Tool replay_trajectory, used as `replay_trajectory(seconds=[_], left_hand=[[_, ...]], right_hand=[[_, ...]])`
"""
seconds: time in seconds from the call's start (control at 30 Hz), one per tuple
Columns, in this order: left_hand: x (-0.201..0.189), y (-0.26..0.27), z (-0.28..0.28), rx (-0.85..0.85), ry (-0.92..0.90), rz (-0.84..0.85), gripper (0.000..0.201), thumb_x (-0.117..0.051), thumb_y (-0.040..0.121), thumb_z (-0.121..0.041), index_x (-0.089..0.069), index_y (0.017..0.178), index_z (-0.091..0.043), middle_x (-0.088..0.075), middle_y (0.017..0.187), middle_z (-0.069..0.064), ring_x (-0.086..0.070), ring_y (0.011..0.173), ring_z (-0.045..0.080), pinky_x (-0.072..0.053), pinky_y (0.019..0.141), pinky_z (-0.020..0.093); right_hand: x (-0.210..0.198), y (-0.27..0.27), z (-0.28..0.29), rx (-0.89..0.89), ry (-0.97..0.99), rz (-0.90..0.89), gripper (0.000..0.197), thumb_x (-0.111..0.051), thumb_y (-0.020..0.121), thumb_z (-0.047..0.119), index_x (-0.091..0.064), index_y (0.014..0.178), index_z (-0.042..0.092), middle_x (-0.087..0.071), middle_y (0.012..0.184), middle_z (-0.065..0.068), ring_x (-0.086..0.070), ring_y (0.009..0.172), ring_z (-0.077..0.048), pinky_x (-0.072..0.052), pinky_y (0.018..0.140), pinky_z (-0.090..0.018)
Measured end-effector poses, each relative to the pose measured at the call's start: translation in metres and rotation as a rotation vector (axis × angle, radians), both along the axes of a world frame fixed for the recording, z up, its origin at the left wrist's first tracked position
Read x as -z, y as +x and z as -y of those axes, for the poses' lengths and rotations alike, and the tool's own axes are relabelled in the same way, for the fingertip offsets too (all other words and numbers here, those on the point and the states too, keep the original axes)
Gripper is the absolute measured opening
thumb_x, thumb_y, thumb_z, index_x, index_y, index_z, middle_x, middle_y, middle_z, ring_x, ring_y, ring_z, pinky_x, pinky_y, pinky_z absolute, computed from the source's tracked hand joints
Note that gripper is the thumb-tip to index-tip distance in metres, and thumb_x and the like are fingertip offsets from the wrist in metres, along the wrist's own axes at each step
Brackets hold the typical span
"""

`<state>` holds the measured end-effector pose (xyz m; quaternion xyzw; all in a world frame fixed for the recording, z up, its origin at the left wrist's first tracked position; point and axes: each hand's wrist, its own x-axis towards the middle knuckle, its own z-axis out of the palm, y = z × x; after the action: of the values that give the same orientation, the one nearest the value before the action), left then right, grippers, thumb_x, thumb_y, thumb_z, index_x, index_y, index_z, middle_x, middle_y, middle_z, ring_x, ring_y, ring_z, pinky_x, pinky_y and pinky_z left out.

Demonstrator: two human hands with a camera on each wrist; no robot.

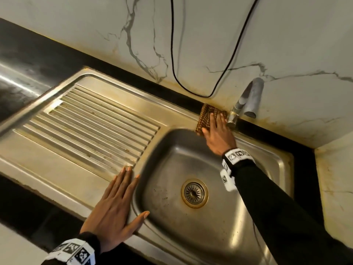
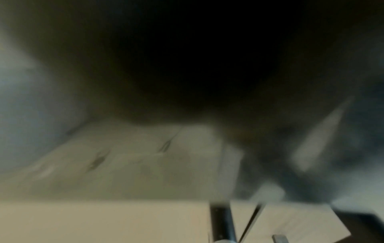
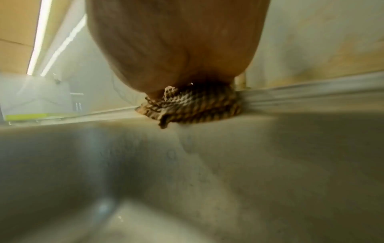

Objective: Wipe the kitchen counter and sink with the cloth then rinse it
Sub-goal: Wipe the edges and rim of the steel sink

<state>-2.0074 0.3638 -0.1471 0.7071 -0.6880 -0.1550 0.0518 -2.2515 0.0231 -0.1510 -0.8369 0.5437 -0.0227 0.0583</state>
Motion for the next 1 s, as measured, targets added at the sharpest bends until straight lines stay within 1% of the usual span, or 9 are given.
replay_trajectory(seconds=[0.1, 0.2, 0.33, 0.43, 0.53, 0.63, 0.77, 0.9, 1.0], left_hand=[[-0.001, 0.000, 0.001, 0.007, 0.023, 0.008, 0.104, -0.019, 0.089, -0.089, 0.010, 0.164, -0.024, 0.021, 0.170, 0.004, 0.026, 0.156, 0.017, 0.002, 0.129, 0.044], [-0.001, -0.001, -0.001, -0.002, 0.014, 0.009, 0.105, -0.019, 0.089, -0.090, 0.009, 0.164, -0.023, 0.020, 0.170, 0.006, 0.025, 0.157, 0.019, 0.001, 0.129, 0.045], [0.000, 0.000, -0.001, 0.001, -0.012, -0.004, 0.104, -0.020, 0.088, -0.090, 0.010, 0.164, -0.024, 0.020, 0.170, 0.005, 0.025, 0.156, 0.017, 0.004, 0.129, 0.042], [0.001, 0.001, 0.000, 0.005, -0.031, -0.005, 0.103, -0.022, 0.090, -0.088, 0.008, 0.164, -0.023, 0.017, 0.171, 0.005, 0.022, 0.157, 0.017, 0.002, 0.129, 0.043], [0.004, 0.001, 0.000, 0.026, -0.064, -0.019, 0.100, -0.025, 0.093, -0.083, 0.000, 0.165, -0.019, 0.006, 0.173, 0.005, 0.014, 0.159, 0.015, -0.003, 0.130, 0.042], [0.009, 0.004, 0.000, 0.059, -0.065, -0.031, 0.098, -0.031, 0.095, -0.078, -0.007, 0.165, -0.015, -0.001, 0.173, 0.006, 0.007, 0.160, 0.015, -0.007, 0.130, 0.043], [0.012, 0.005, -0.001, 0.049, -0.080, -0.038, 0.100, -0.033, 0.094, -0.078, -0.011, 0.165, -0.013, -0.002, 0.173, 0.009, 0.007, 0.160, 0.018, -0.004, 0.130, 0.041], [0.009, 0.004, 0.001, 0.041, -0.108, -0.016, 0.101, -0.037, 0.092, -0.077, -0.017, 0.164, -0.008, -0.009, 0.172, 0.014, 0.004, 0.161, 0.023, -0.012, 0.129, 0.047], [0.009, 0.004, 0.003, 0.045, -0.092, 0.004, 0.103, -0.034, 0.092, -0.079, -0.017, 0.163, -0.007, -0.010, 0.172, 0.015, 0.005, 0.160, 0.023, -0.012, 0.130, 0.047]], right_hand=[[-0.003, 0.033, 0.011, 0.126, 0.011, -0.040, 0.086, -0.027, 0.100, 0.064, -0.006, 0.161, 0.006, -0.003, 0.165, -0.028, -0.002, 0.155, -0.039, 0.001, 0.126, -0.051], [-0.008, 0.088, 0.020, 0.194, 0.077, -0.018, 0.085, -0.031, 0.098, 0.064, -0.001, 0.161, 0.015, 0.004, 0.163, -0.033, 0.006, 0.153, -0.046, 0.009, 0.121, -0.054], [-0.004, 0.128, 0.010, -0.118, 0.033, -0.063, 0.073, -0.035, 0.104, 0.045, 0.001, 0.162, 0.021, 0.005, 0.165, -0.028, 0.008, 0.154, -0.041, 0.007, 0.124, -0.053], [-0.010, 0.123, 0.010, -0.276, 0.053, -0.035, 0.067, -0.034, 0.106, 0.045, -0.006, 0.162, 0.022, 0.000, 0.168, -0.020, 0.004, 0.156, -0.033, 0.005, 0.126, -0.047], [-0.008, 0.060, 0.013, -0.419, 0.023, -0.108, 0.069, -0.041, 0.105, 0.041, -0.009, 0.162, 0.022, -0.001, 0.168, -0.018, 0.002, 0.156, -0.032, -0.001, 0.127, -0.047], [-0.015, -0.025, 0.007, -0.505, 0.023, -0.184, 0.088, -0.059, 0.090, 0.007, -0.010, 0.162, 0.021, 0.002, 0.168, -0.018, -0.001, 0.155, -0.037, -0.009, 0.126, -0.049], [-0.032, -0.132, -0.010, -0.433, 0.088, -0.201, 0.097, -0.049, 0.076, -0.017, -0.019, 0.161, 0.020, -0.009, 0.168, -0.015, -0.011, 0.154, -0.035, -0.013, 0.126, -0.047], [-0.042, -0.220, -0.044, -0.179, 0.107, -0.196, 0.080, -0.059, 0.085, -0.007, -0.031, 0.156, 0.014, -0.024, 0.162, -0.023, -0.024, 0.150, -0.043, -0.021, 0.121, -0.049], [-0.037, -0.253, -0.074, 0.002, 0.193, -0.216, 0.073, -0.052, 0.086, 0.009, -0.025, 0.154, 0.010, -0.027, 0.157, -0.034, -0.028, 0.145, -0.052, -0.025, 0.120, -0.054]])
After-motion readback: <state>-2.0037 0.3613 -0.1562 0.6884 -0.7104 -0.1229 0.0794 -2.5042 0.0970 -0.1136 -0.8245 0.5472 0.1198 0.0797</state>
